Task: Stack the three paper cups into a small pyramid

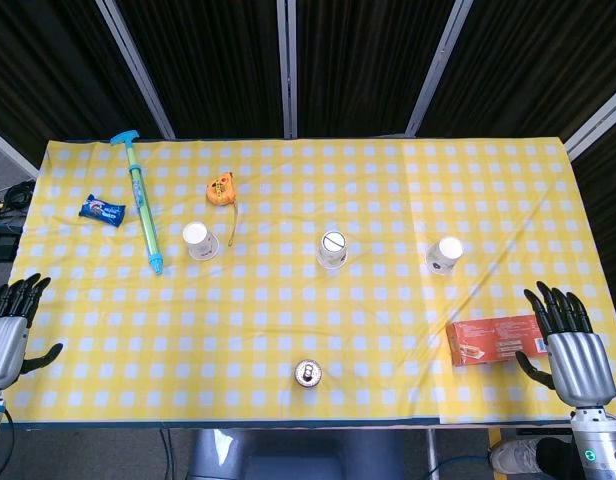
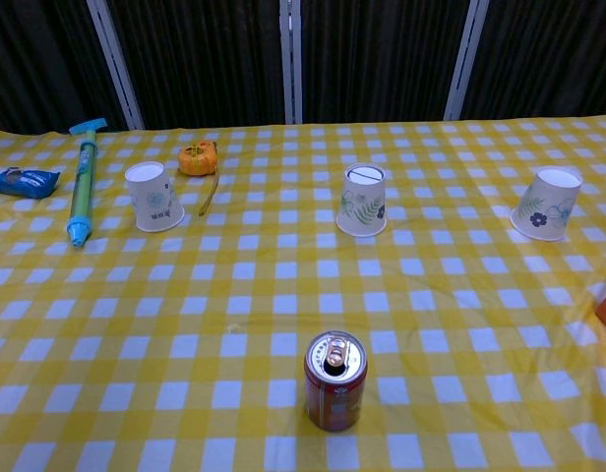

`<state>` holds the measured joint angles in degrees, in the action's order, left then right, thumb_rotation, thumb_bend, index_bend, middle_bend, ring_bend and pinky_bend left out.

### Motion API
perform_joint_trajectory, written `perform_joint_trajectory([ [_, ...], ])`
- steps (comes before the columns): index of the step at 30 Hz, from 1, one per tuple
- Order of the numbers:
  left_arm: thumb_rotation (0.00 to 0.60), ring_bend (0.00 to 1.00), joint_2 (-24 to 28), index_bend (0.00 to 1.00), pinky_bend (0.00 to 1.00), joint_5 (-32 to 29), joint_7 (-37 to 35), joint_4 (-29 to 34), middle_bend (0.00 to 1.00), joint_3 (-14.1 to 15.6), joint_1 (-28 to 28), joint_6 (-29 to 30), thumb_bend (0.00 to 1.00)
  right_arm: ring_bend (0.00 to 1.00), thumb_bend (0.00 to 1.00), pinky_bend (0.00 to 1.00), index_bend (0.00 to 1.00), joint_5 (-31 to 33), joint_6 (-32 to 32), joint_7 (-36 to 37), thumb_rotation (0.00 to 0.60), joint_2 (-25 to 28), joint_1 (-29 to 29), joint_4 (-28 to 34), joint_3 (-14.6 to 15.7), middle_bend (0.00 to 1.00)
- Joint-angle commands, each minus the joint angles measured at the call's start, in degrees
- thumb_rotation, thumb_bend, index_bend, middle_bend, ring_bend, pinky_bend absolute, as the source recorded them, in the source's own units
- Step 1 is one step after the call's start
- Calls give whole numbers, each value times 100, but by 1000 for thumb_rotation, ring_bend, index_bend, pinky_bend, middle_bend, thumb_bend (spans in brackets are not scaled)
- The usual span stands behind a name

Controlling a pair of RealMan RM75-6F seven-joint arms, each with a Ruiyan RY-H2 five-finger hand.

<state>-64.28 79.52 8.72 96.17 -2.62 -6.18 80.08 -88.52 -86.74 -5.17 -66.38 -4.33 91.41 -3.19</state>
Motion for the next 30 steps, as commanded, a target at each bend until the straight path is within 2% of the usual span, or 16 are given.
perform_joint_trajectory([
  [1,600,0,-9,0,0,19,-6,-13,0,3,-1,13,227,0,152,0,0,8,8,10,600,-2,1,-7,2,0],
  [19,600,0,-79,0,0,35,-129,-79,0,-84,-71,28,227,0,152,0,0,28,-9,167,600,86,9,83,-29,0],
  [22,600,0,-83,10,0,-30,-131,-93,0,-189,-185,-73,226,0,152,0,0,30,2,203,600,90,3,71,-33,0],
  [25,600,0,-28,96,0,-217,-74,-88,0,-356,-407,-357,226,0,152,0,0,41,34,235,600,91,-7,56,-30,0],
  [30,600,0,86,169,0,-700,40,-75,0,-728,-921,-1038,227,0,152,0,0,55,52,290,600,98,-7,63,-26,0],
])
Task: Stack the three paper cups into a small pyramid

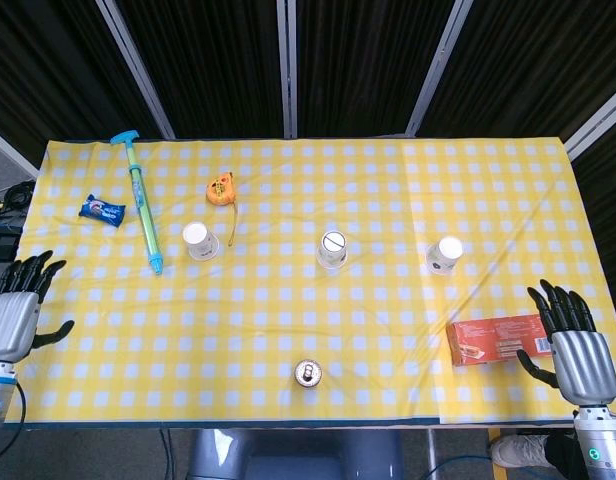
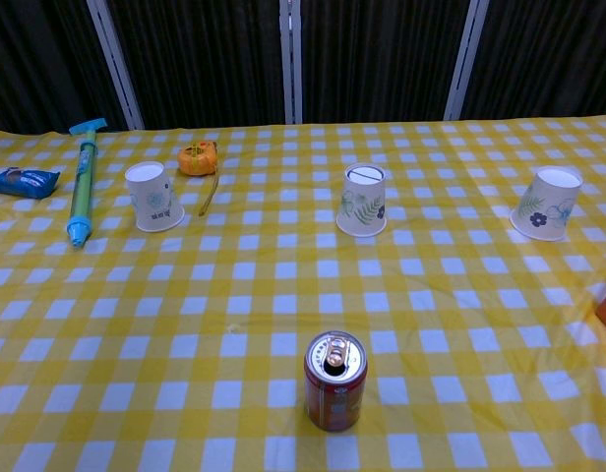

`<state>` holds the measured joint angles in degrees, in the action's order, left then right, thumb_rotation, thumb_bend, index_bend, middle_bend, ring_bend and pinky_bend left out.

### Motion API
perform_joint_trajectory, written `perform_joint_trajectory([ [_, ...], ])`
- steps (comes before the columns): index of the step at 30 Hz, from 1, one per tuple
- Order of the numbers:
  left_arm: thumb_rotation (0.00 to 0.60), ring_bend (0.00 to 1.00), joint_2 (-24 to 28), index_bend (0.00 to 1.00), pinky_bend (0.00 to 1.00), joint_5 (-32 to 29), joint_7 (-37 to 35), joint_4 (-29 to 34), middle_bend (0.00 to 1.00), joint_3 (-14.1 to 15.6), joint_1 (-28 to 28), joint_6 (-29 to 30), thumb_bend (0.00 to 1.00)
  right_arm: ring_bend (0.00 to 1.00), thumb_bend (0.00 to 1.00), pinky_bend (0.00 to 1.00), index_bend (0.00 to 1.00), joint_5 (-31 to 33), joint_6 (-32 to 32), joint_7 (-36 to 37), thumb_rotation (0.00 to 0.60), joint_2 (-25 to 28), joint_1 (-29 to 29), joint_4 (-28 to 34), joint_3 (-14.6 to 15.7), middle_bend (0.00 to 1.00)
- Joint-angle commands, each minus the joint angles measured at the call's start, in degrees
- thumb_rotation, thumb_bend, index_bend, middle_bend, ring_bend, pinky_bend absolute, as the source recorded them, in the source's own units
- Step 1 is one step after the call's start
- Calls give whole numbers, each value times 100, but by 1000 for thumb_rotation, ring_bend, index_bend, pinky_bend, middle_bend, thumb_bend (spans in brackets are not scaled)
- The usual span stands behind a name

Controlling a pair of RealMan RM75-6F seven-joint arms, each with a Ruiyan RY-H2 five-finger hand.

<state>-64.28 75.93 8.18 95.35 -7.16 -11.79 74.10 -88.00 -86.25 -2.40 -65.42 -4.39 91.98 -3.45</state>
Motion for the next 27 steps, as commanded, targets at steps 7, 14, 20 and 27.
perform_joint_trajectory([
  [7,600,0,77,294,0,-1319,616,-126,0,-775,-1282,-1542,231,0,152,0,0,-3,85,28,600,-28,-24,-23,34,0],
  [14,600,0,-197,194,0,-2285,1199,-527,0,-939,-2106,-2299,233,0,152,0,0,6,134,36,600,-43,-46,-22,41,0],
  [20,600,0,-515,125,0,-2923,1641,-924,0,-864,-2702,-2800,233,0,152,0,0,89,184,107,600,-21,-52,-18,22,0],
  [27,600,0,-914,201,0,-3463,1880,-1279,0,-842,-3232,-3116,238,0,152,0,0,130,195,258,600,29,-56,-8,-7,0],
])
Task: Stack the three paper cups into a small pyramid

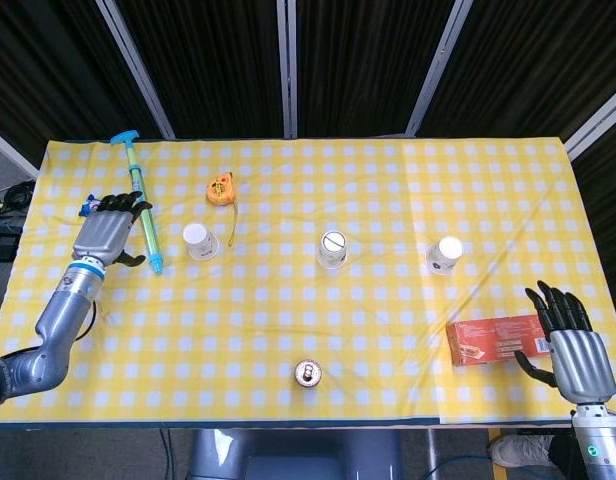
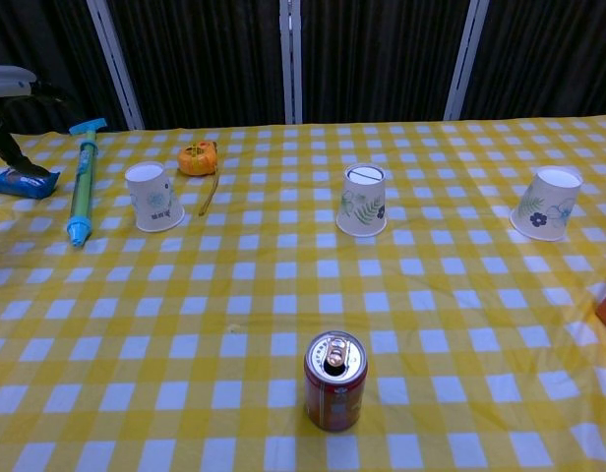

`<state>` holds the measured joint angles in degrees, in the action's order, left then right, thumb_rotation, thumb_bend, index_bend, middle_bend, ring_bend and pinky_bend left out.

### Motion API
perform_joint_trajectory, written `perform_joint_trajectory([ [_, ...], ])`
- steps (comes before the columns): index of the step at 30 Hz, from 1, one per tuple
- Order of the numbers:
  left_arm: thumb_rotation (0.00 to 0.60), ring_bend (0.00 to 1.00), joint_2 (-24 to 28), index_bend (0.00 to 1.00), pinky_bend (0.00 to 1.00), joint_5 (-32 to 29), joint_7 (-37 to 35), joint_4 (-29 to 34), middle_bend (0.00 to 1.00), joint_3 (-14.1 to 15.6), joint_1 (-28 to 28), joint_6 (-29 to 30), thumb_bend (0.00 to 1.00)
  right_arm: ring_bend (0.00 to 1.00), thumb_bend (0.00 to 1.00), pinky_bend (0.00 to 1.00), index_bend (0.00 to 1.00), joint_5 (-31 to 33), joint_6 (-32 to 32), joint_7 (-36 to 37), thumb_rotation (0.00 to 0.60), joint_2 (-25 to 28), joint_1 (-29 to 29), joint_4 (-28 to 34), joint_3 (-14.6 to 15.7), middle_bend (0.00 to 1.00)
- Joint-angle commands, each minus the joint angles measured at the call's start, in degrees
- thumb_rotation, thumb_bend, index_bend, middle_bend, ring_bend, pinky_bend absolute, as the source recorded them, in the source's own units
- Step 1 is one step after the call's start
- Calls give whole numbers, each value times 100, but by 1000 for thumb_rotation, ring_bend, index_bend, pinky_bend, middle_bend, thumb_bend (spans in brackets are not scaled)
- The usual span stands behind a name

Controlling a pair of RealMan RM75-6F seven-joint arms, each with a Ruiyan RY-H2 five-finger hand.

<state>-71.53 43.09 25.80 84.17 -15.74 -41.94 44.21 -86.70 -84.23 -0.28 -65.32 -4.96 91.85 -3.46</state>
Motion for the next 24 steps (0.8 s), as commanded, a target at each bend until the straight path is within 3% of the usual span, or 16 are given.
perform_joint_trajectory([
  [1,600,0,-220,205,0,-201,139,-185,0,22,-255,-142,239,0,152,0,0,1,-7,60,600,22,2,4,-7,0],
  [16,600,0,-1224,237,0,-1371,918,-1180,0,355,-1301,-157,240,0,152,0,0,170,56,474,600,144,10,-110,-75,0],
  [24,600,0,-1458,279,0,-1559,924,-1452,0,473,-1448,-221,347,0,152,0,0,182,31,543,600,162,20,-120,-94,0],
])
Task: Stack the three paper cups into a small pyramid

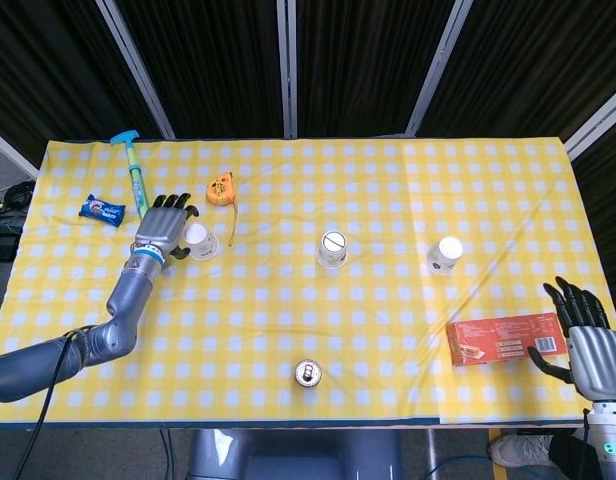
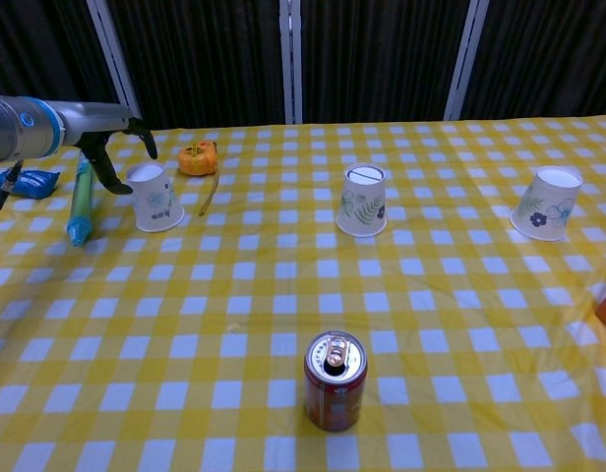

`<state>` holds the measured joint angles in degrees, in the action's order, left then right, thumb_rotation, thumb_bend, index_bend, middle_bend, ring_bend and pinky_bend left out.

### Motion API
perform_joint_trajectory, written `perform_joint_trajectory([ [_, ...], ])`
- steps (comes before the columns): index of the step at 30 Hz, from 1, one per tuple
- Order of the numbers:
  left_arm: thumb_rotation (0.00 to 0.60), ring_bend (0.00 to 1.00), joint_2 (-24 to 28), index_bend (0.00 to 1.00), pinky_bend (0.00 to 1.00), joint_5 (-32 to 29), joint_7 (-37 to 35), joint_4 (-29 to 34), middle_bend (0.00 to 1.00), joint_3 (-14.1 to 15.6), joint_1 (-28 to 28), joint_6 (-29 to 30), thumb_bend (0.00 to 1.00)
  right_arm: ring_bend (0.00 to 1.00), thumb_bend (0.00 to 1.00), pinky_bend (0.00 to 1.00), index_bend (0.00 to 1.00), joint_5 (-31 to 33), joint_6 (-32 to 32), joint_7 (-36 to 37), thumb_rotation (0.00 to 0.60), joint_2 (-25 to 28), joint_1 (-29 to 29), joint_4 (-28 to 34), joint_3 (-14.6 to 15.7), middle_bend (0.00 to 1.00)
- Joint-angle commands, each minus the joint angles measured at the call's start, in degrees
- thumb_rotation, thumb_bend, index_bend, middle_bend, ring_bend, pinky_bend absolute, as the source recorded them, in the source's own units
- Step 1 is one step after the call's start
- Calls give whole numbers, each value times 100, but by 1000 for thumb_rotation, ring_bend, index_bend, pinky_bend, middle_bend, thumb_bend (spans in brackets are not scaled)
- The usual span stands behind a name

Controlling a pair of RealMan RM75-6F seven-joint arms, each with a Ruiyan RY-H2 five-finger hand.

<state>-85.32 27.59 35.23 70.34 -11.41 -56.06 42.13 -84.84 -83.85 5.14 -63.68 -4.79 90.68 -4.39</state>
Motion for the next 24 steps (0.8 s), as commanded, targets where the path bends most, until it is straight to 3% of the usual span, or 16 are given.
perform_joint_trajectory([
  [1,600,0,-107,292,0,9,-39,-98,0,52,-41,-2,355,0,152,0,0,-6,-12,1,600,-4,5,-4,-1,0],
  [9,600,0,-83,353,0,182,-305,-72,0,79,-8,41,366,0,152,0,0,-37,-78,-18,600,-3,25,27,-6,0],
  [18,600,0,290,357,0,979,-981,924,0,-343,49,461,366,0,152,0,0,-43,-83,-37,600,-16,19,50,-15,0],
  [24,600,0,52,358,0,967,-817,1240,0,-423,-238,609,365,0,152,0,0,-7,-73,51,600,18,17,43,-41,0],
])
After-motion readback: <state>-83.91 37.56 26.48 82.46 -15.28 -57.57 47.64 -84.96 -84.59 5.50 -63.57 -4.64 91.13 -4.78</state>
